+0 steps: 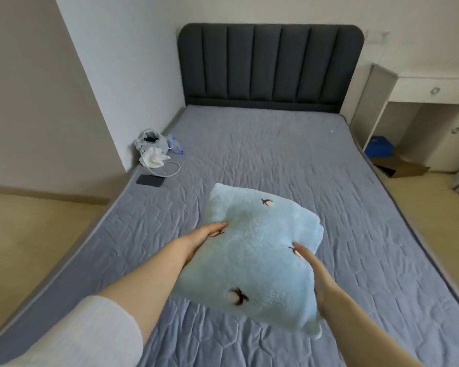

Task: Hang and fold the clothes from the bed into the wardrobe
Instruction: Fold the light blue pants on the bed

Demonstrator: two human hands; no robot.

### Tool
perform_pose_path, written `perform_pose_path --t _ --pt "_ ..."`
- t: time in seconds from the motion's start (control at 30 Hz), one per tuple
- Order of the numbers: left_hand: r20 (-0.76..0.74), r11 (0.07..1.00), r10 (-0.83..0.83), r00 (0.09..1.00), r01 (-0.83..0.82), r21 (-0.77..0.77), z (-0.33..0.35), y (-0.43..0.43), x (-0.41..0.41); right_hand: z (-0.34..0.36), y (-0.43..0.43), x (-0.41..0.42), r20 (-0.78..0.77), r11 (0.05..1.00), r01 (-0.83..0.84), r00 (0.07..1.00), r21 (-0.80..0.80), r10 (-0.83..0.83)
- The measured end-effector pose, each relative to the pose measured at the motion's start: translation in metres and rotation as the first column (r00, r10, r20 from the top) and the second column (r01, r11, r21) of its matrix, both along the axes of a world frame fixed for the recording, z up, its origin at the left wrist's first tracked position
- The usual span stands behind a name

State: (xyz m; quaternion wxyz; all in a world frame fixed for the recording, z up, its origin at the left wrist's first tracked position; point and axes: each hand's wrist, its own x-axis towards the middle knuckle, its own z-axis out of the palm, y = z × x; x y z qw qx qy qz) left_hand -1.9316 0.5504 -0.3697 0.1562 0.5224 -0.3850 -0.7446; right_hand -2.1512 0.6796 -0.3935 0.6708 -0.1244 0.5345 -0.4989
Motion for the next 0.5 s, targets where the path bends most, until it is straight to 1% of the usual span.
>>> perform_pose_path --t 0.13,0.27,0.4,0.5 --pt "0.003 0.997 0.062 0.998 -0.062 -0.047 0.095 -0.008 0.012 0.091 -0.020 0.004 -0.010 0.996 -0.058 0.998 -0.063 0.058" --pt "0.003 0.981 0.151 0.989 -0.149 -0.122 0.165 -0.013 0.031 0.163 -0.043 0.013 -0.043 0.977 -0.171 0.985 -0.126 0.166" --pt "-0.050 0.937 0.295 0.954 -0.299 -0.180 0.202 -0.009 0.069 0.205 -0.075 0.037 -0.079 0.935 -0.316 0.949 -0.161 0.307" --pt "-0.083 0.881 0.422 0.903 -0.430 -0.197 0.208 0.004 0.113 0.212 -0.095 0.075 -0.102 0.884 -0.434 0.901 -0.175 0.422"
